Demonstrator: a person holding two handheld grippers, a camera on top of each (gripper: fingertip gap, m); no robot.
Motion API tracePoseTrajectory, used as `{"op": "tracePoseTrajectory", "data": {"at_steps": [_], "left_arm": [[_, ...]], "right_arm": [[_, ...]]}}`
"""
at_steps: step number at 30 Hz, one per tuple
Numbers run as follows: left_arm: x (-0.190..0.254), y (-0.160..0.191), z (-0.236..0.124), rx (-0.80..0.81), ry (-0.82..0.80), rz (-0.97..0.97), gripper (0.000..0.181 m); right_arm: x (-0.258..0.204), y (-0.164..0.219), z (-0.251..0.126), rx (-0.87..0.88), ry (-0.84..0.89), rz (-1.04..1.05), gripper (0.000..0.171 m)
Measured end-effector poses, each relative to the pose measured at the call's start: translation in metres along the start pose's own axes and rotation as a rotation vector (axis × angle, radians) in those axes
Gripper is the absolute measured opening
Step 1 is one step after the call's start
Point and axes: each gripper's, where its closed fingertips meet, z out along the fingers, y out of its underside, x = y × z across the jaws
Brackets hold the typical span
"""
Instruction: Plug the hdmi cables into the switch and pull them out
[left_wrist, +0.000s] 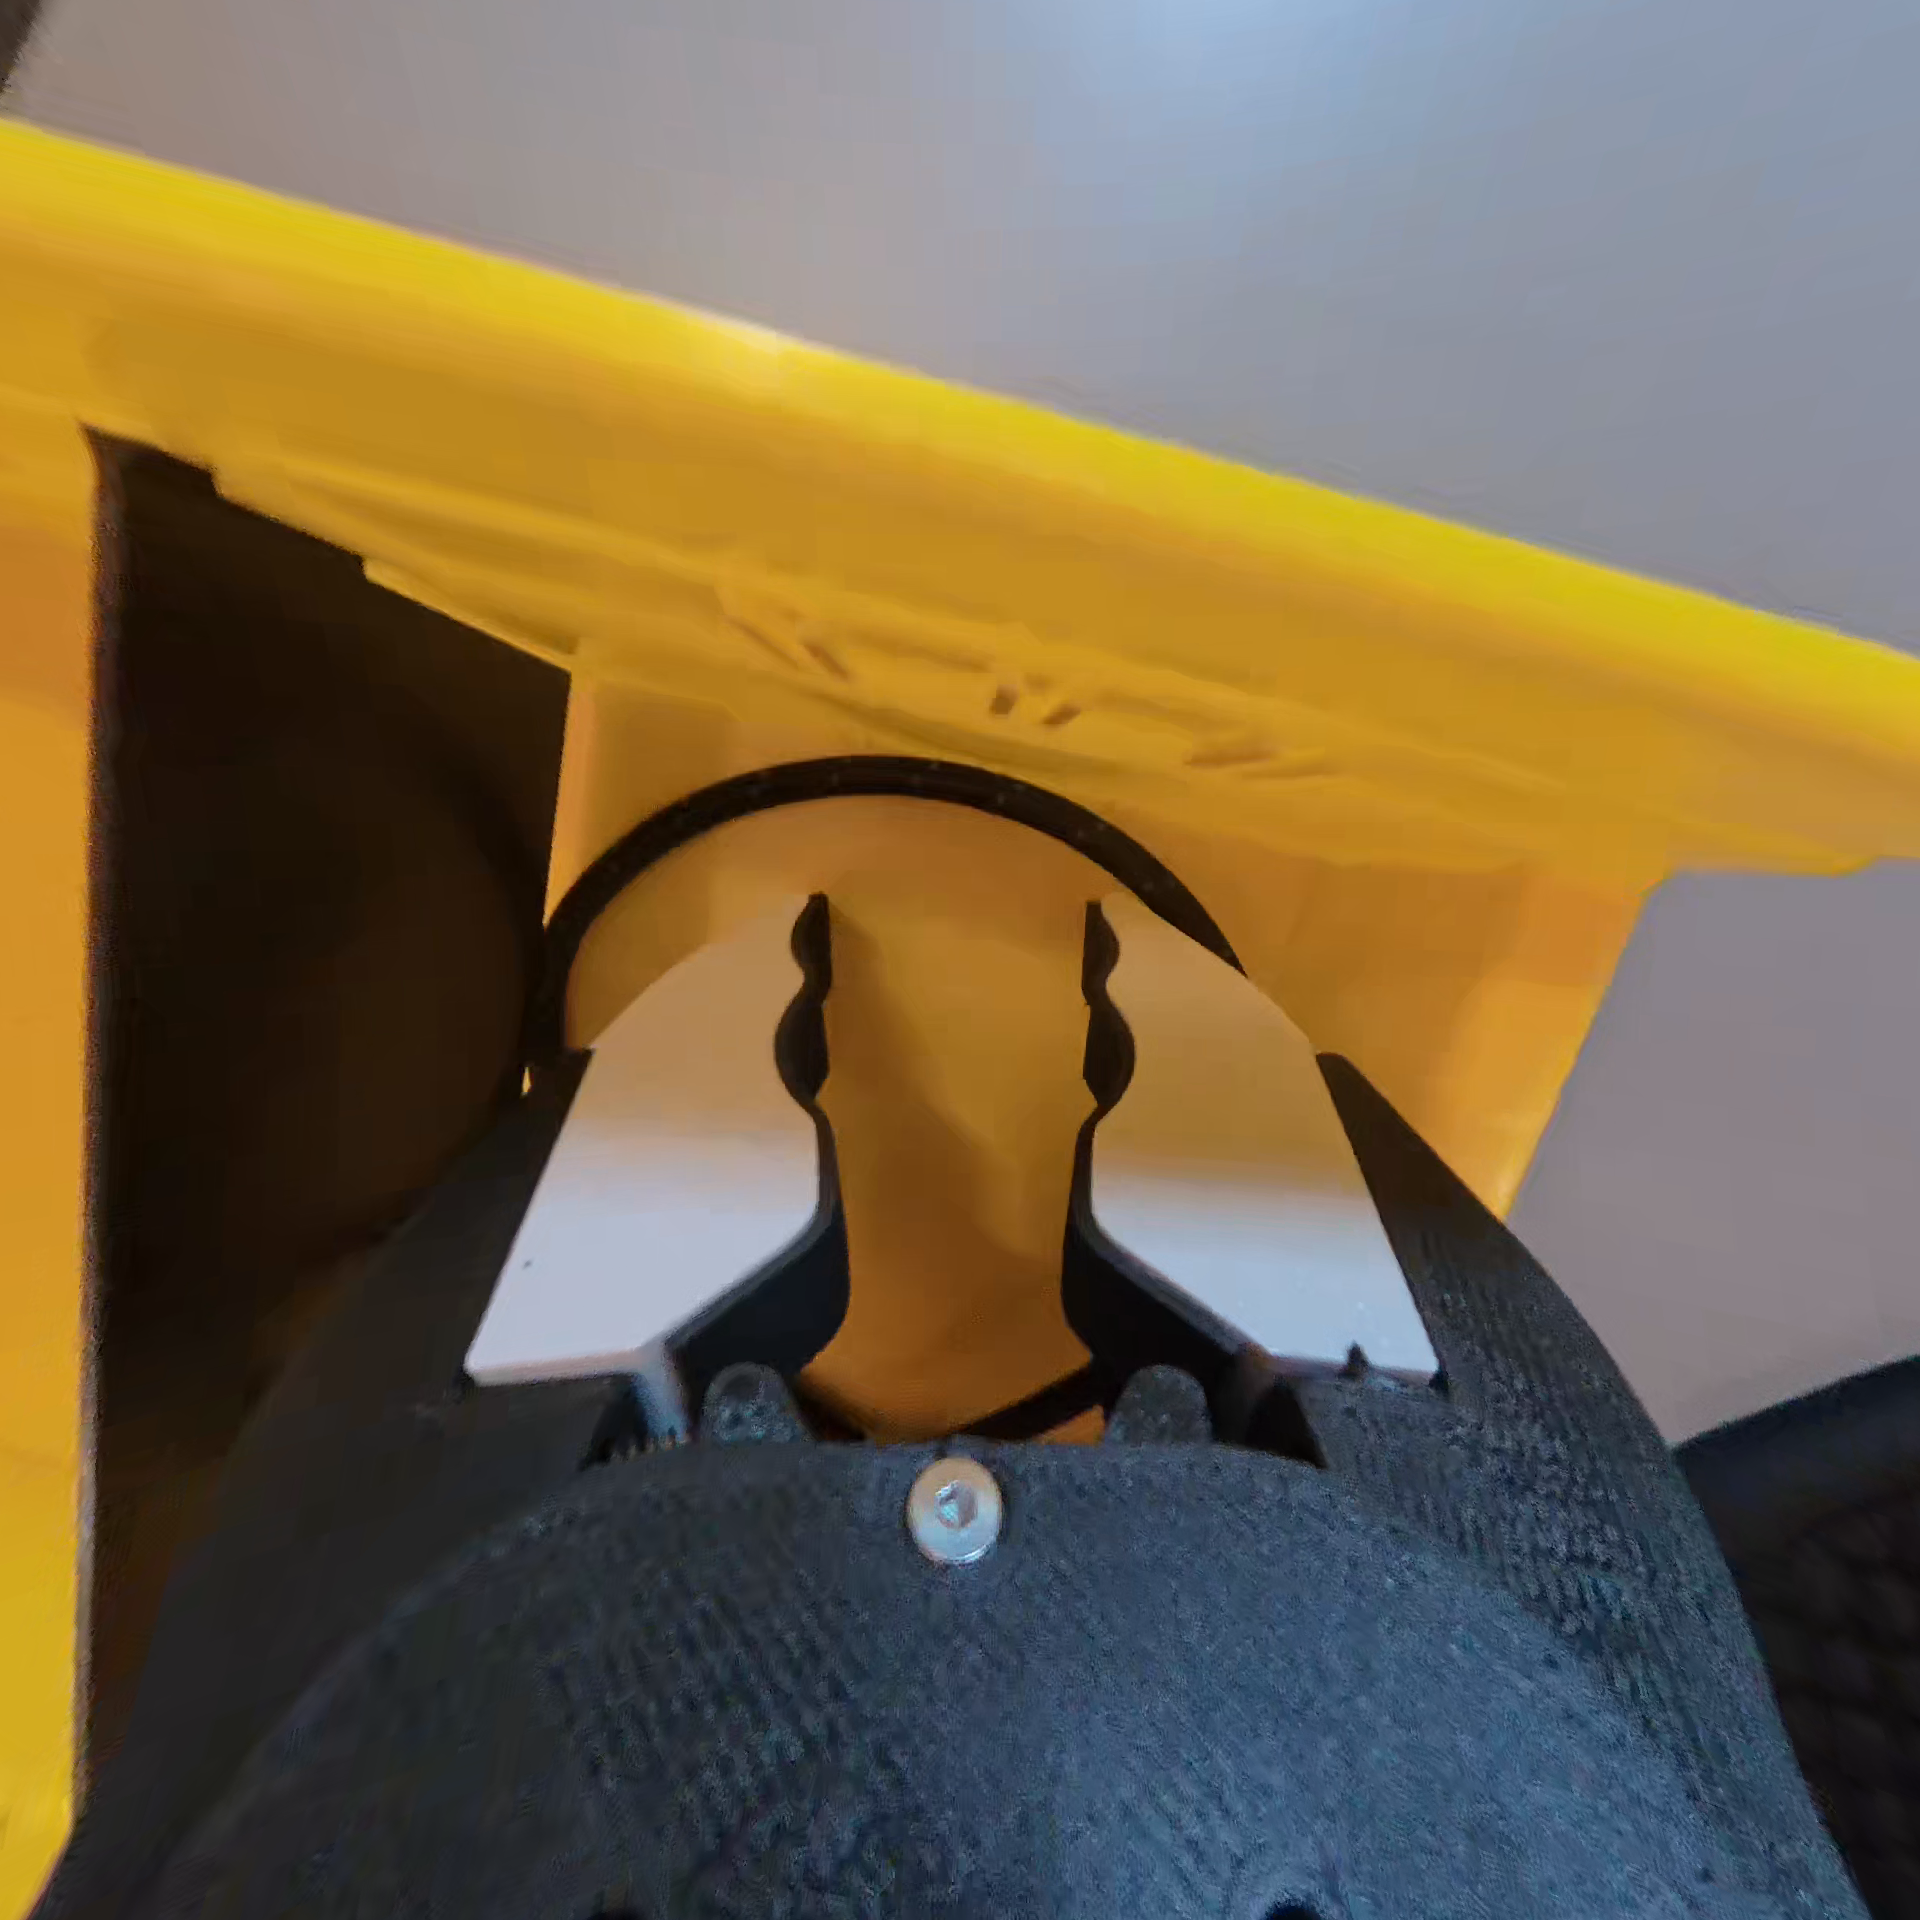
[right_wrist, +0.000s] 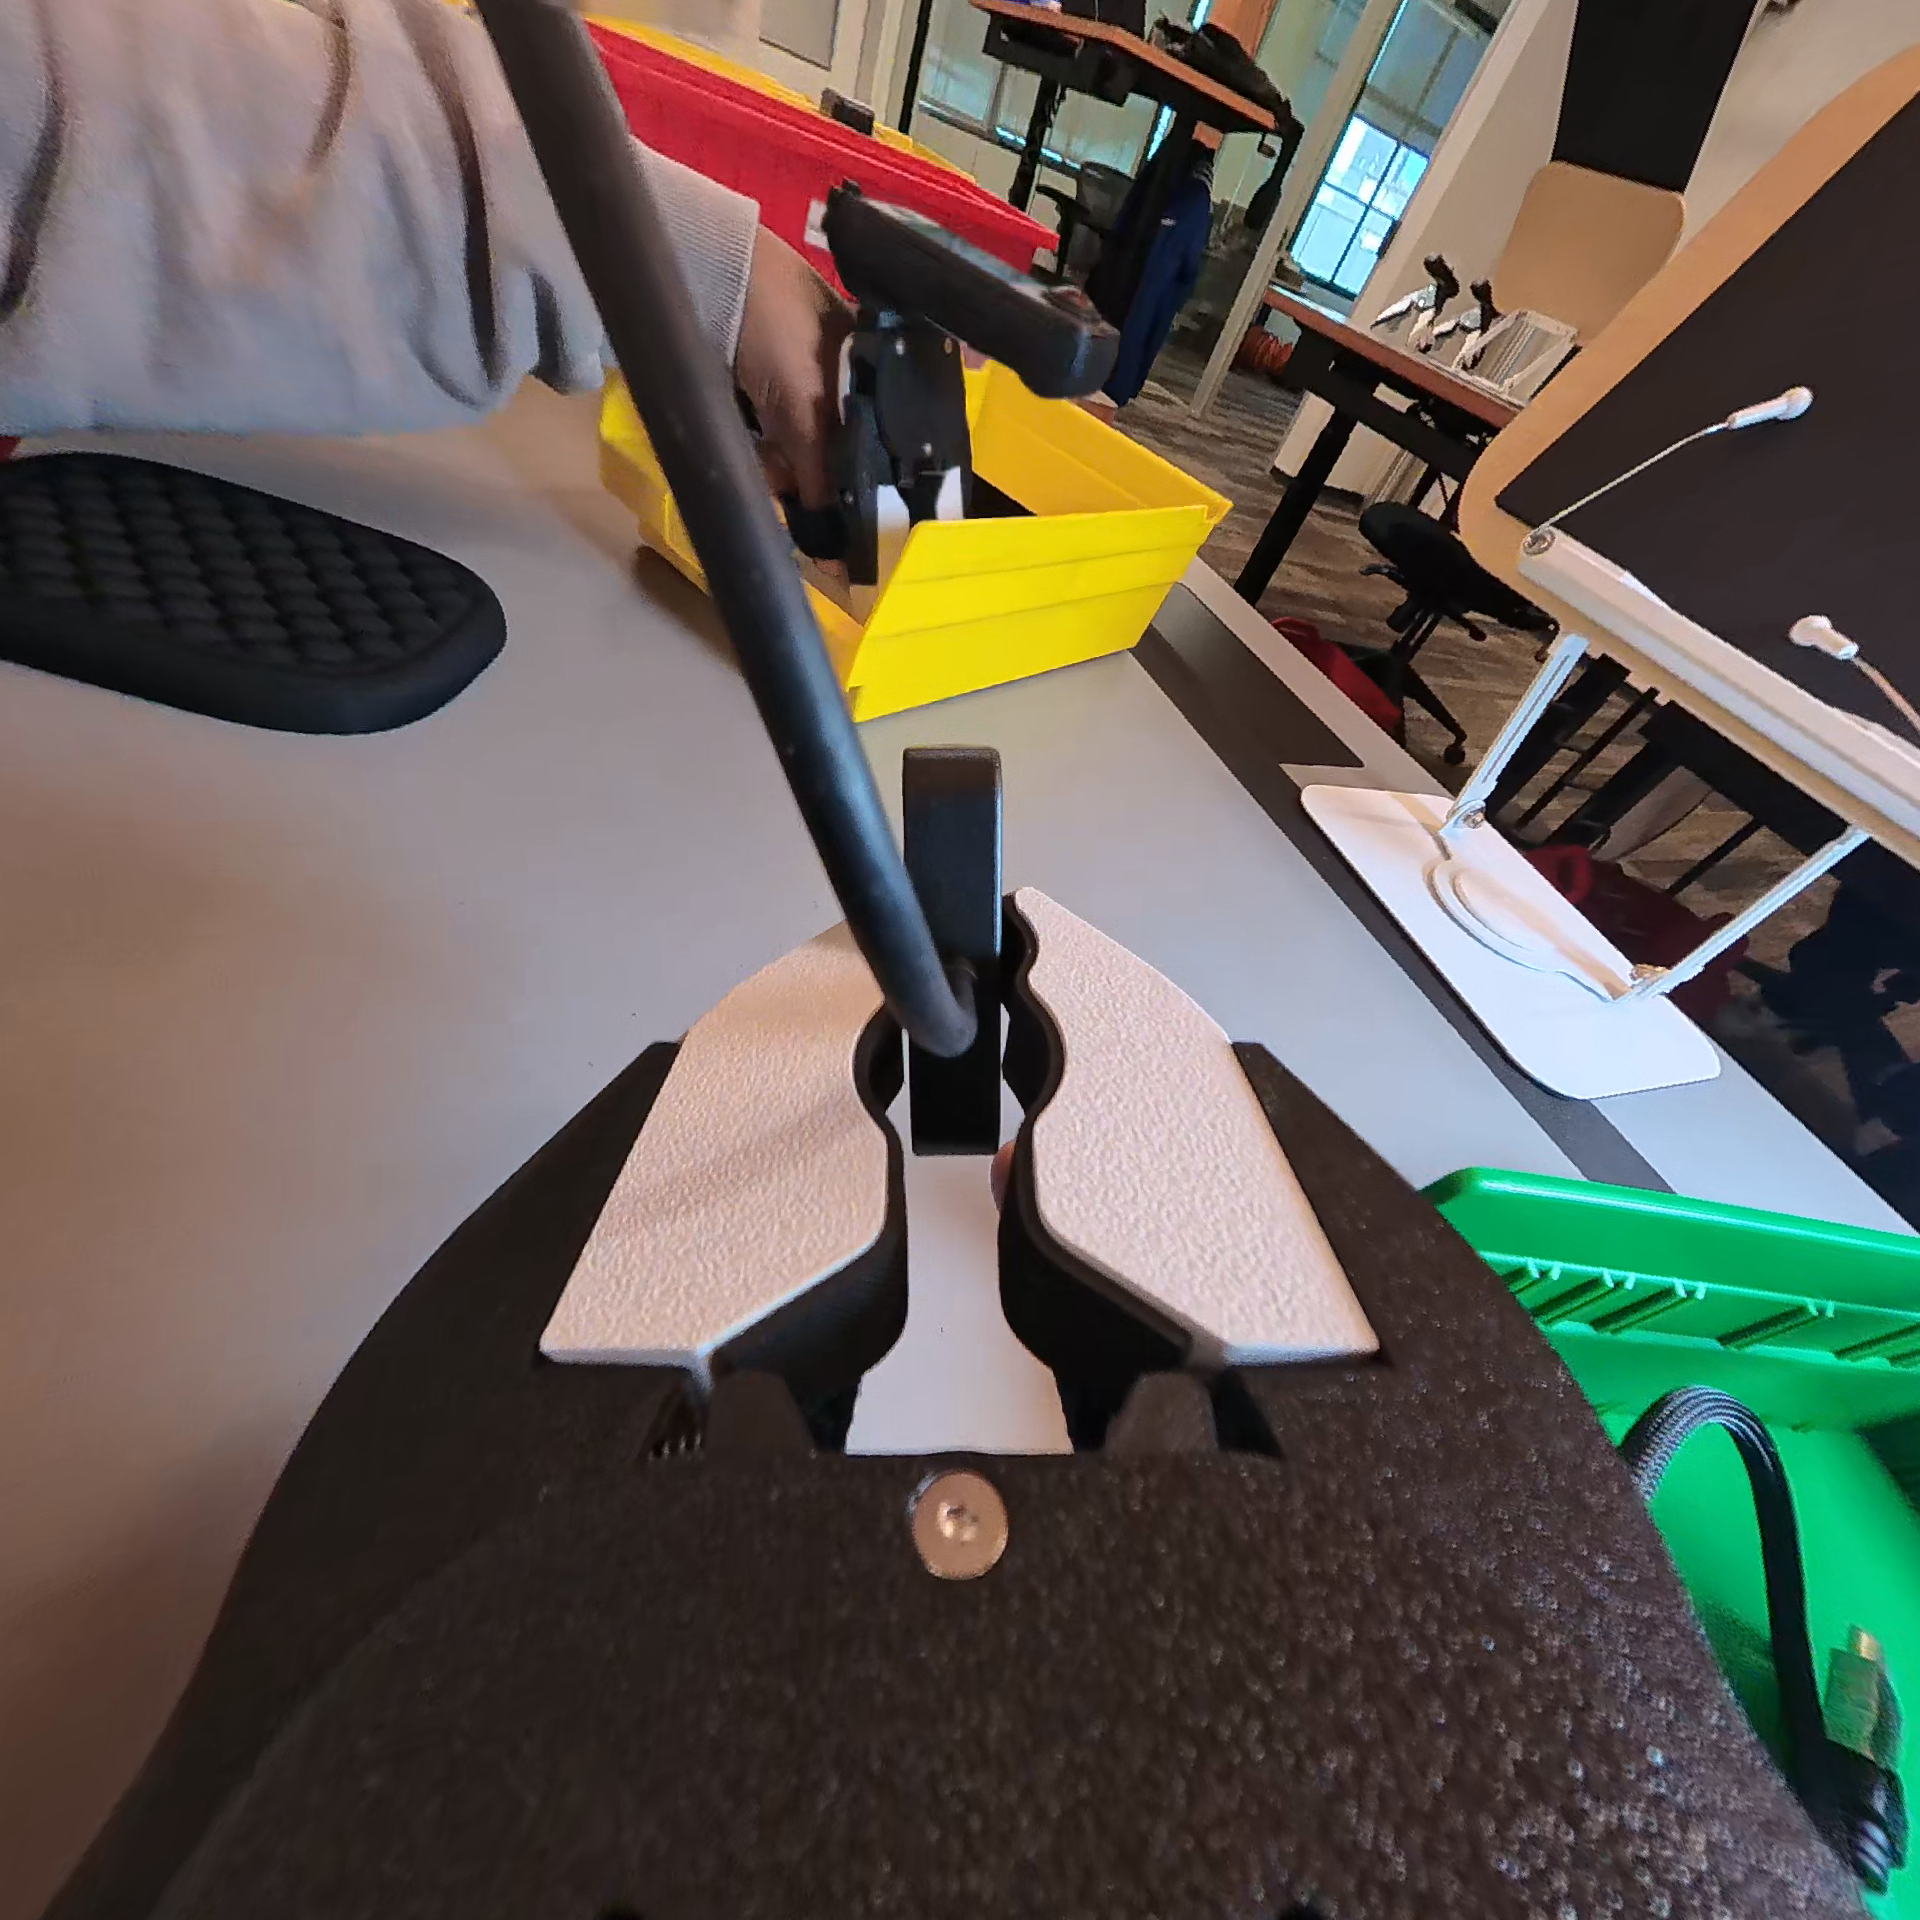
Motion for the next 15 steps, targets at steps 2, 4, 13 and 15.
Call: {"op": "tracePoseTrajectory", "data": {"at_steps": [2, 4, 13, 15], "left_arm": [[-0.002, -0.004, 0.001, 0.013, -0.005, -0.012, 0.047], [-0.003, -0.006, 0.002, 0.019, -0.011, -0.02, 0.044], [-0.027, -0.013, -0.036, 0.056, -0.187, 0.074, 0.0], [-0.036, -0.012, -0.053, 0.042, -0.222, 0.07, 0.0]], "right_arm": [[0.001, 0.002, 0.001, -0.014, 0.004, 0.0, 0.014], [0.001, 0.004, 0.001, -0.023, 0.006, -0.002, 0.014], [0.007, 0.0, -0.004, -0.012, 0.032, -0.002, 0.014], [0.01, 0.001, -0.006, -0.012, 0.042, 0.009, 0.014]]}}
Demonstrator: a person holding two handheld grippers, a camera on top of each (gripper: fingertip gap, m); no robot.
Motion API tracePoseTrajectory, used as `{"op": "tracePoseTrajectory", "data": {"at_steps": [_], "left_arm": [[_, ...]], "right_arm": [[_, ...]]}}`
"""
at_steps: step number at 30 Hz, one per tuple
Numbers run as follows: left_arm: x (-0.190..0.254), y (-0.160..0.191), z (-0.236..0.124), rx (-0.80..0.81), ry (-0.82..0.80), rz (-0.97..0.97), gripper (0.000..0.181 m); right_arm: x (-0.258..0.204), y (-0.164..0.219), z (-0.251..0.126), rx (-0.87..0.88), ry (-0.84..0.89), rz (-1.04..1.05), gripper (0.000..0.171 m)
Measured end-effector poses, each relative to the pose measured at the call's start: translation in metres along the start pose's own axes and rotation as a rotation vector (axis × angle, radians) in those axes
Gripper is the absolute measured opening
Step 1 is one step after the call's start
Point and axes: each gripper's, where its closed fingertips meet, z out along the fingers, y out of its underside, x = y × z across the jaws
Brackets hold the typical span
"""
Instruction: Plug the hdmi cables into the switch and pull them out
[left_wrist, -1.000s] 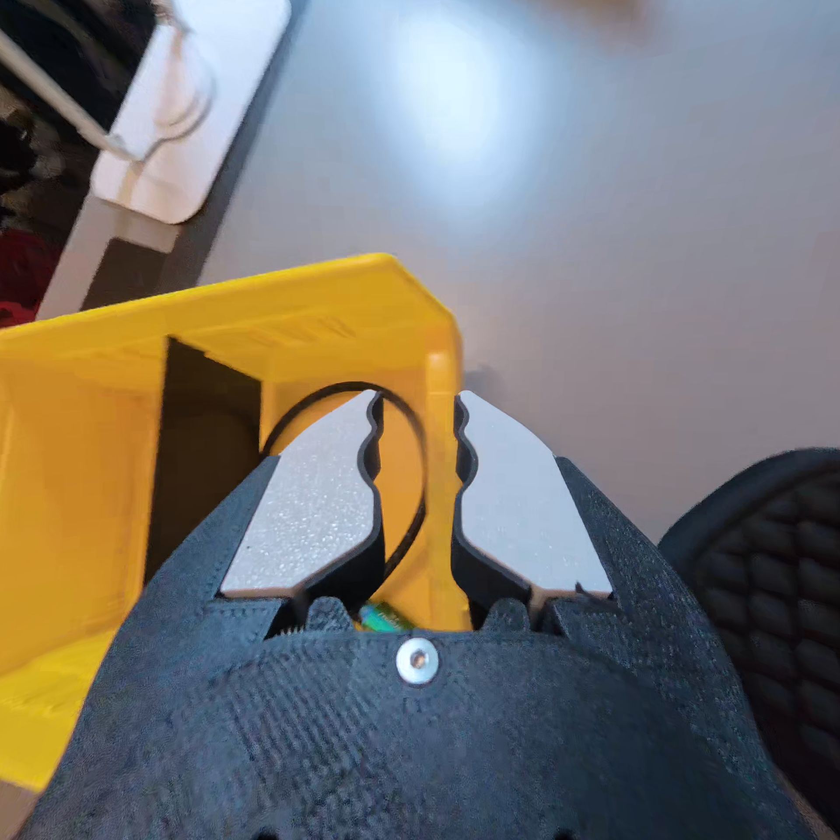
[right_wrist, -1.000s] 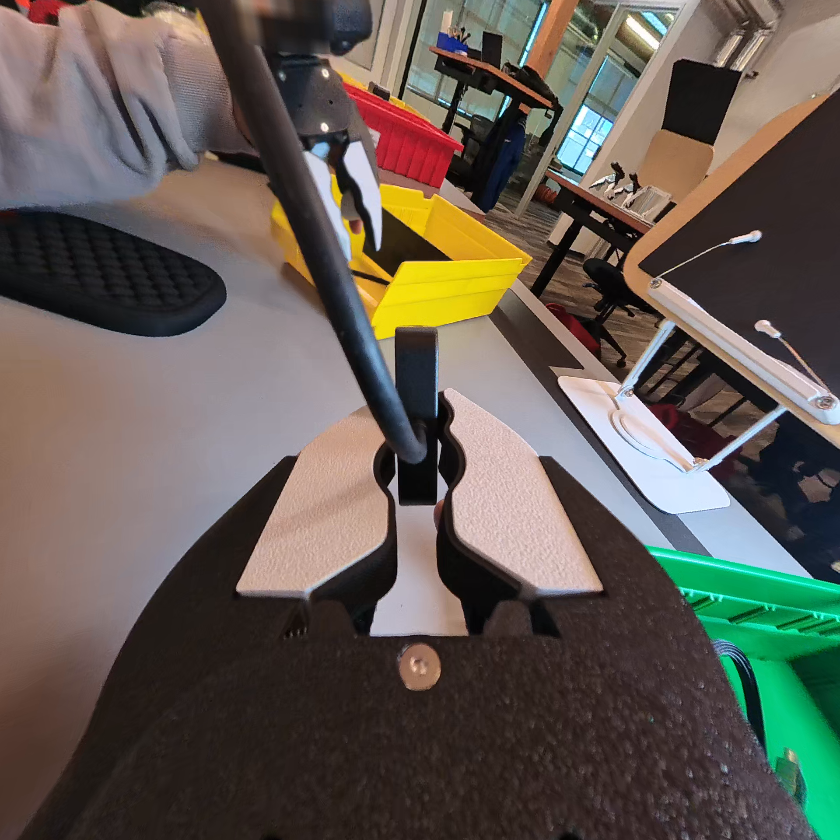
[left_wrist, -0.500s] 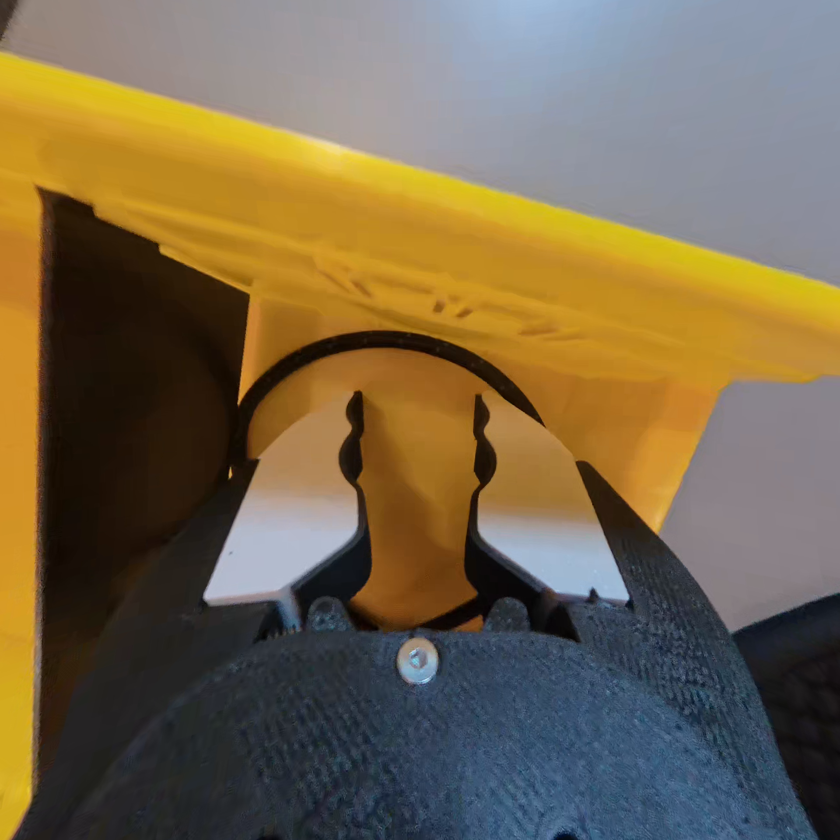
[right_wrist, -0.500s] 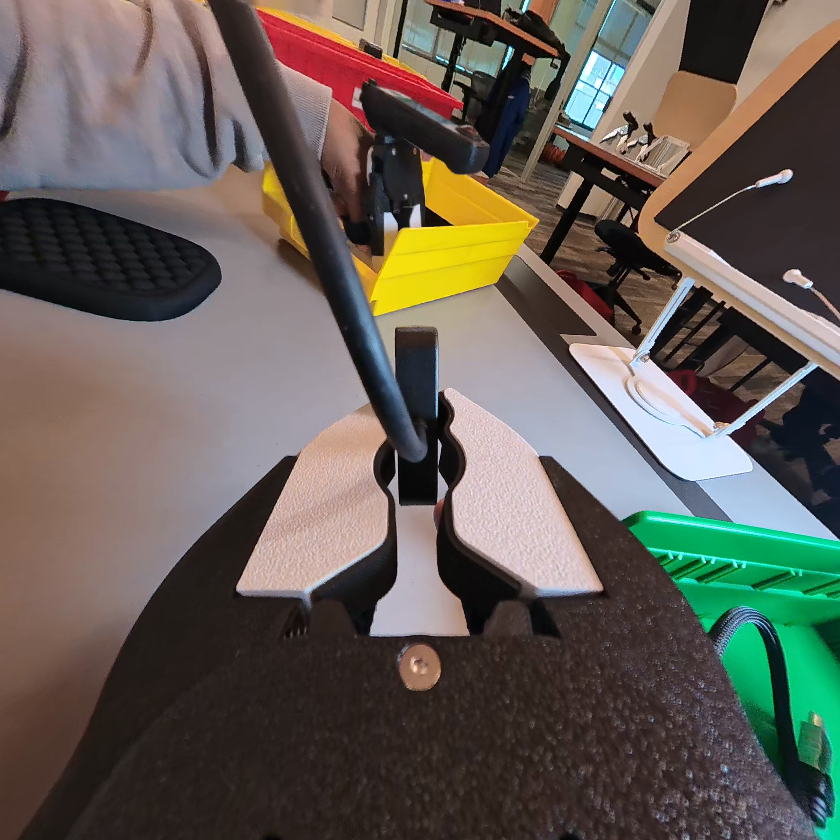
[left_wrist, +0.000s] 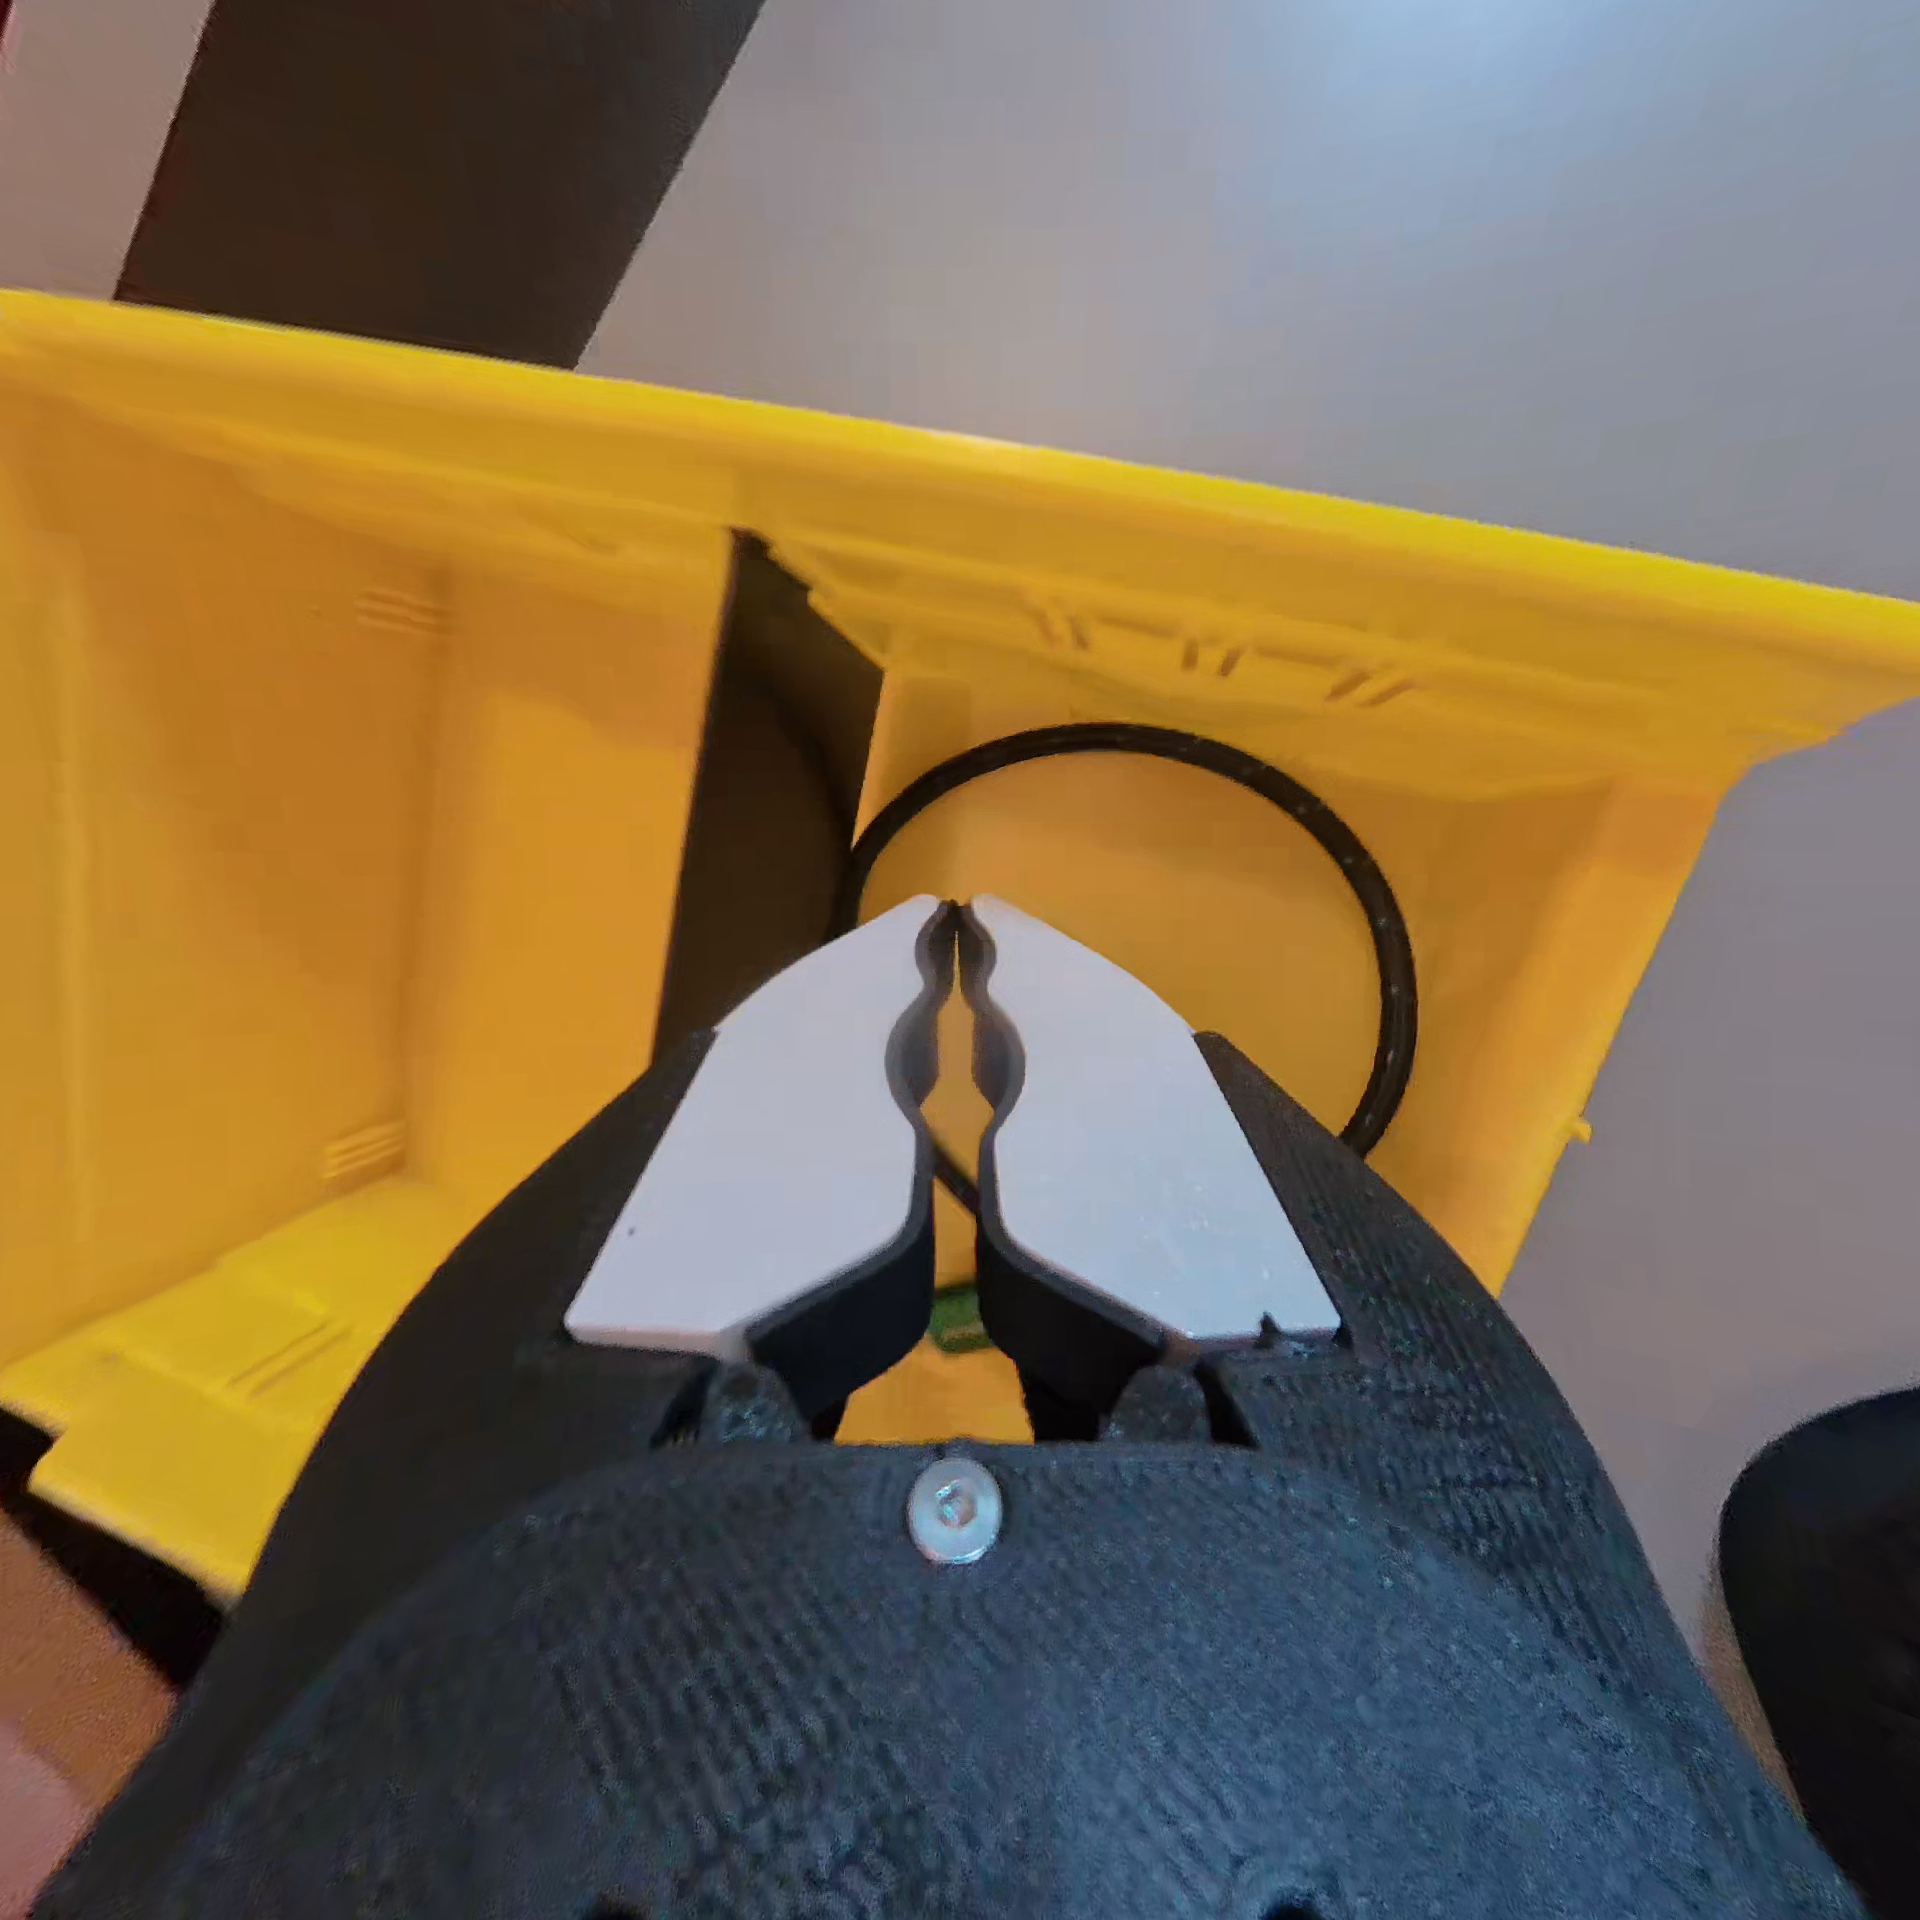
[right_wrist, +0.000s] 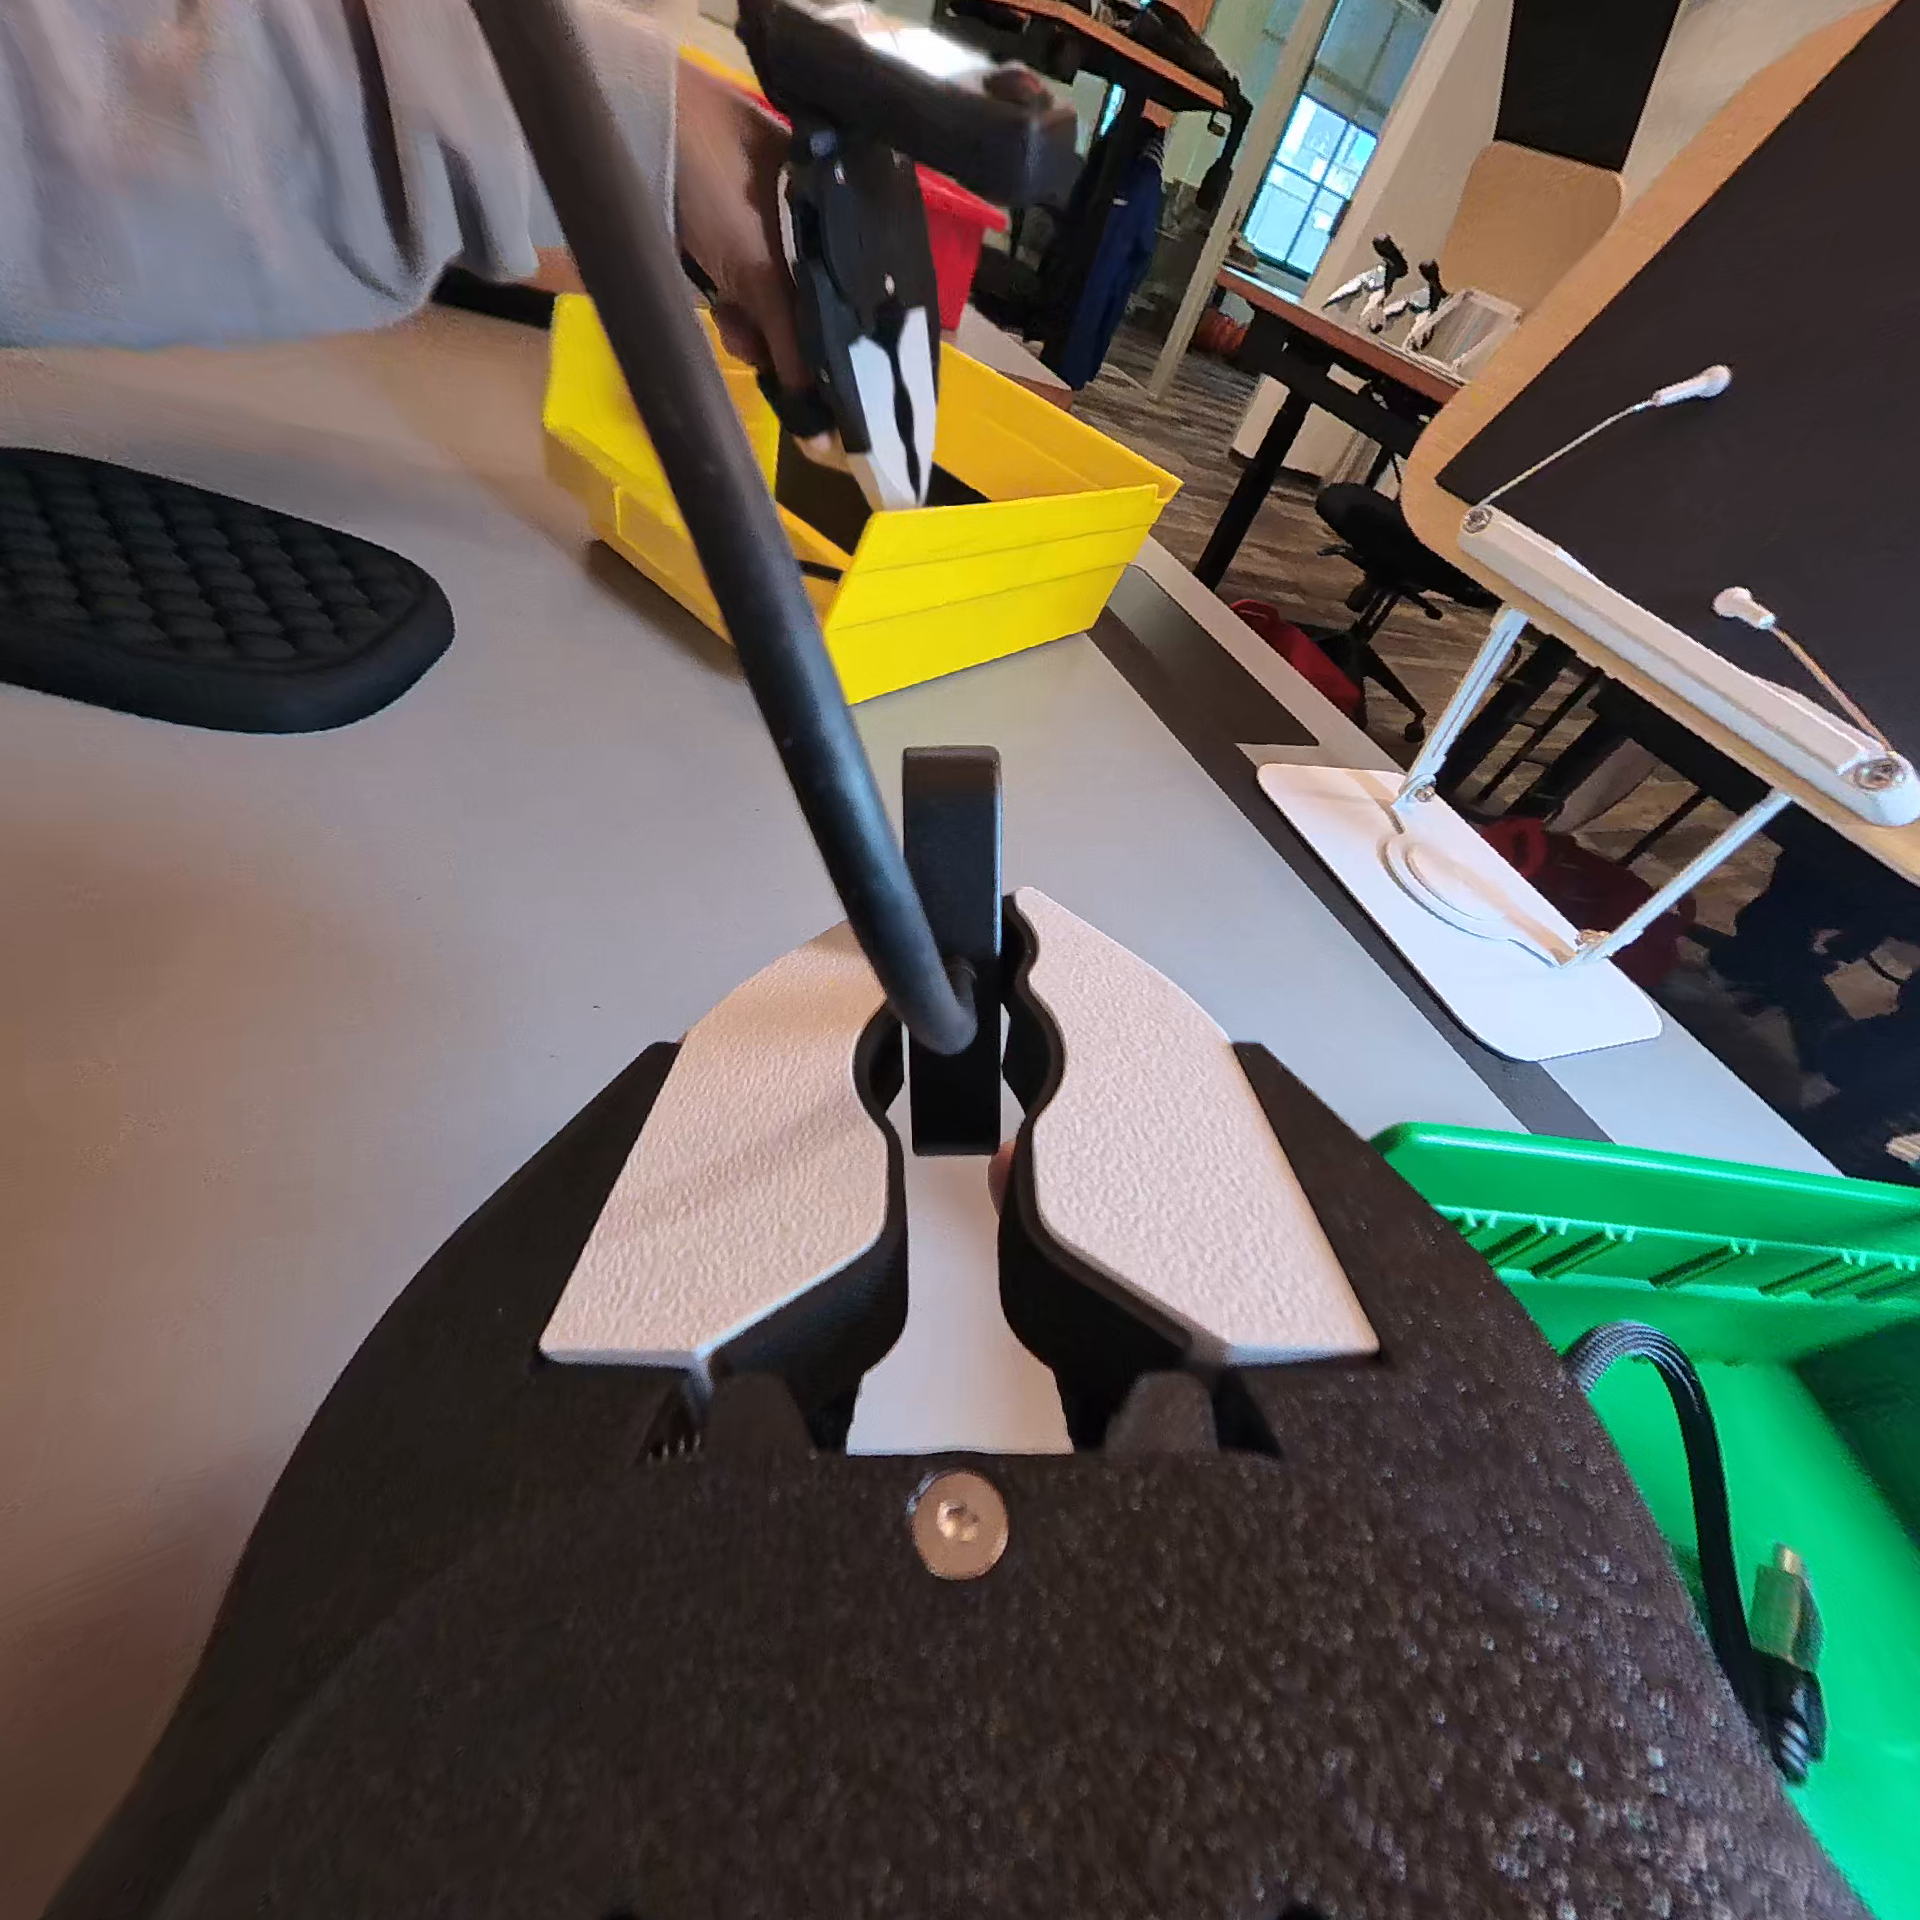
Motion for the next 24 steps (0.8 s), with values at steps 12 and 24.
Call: {"op": "tracePoseTrajectory", "data": {"at_steps": [12, 24], "left_arm": [[-0.005, 0.066, 0.023, -0.347, 0.081, -0.144, 0.036], [-0.004, 0.072, 0.027, -0.292, 0.128, -0.178, 0.007]], "right_arm": [[0.004, 0.005, 0.001, -0.02, 0.015, 0.018, 0.014], [0.003, 0.004, -0.003, -0.019, 0.02, 0.013, 0.014]]}}
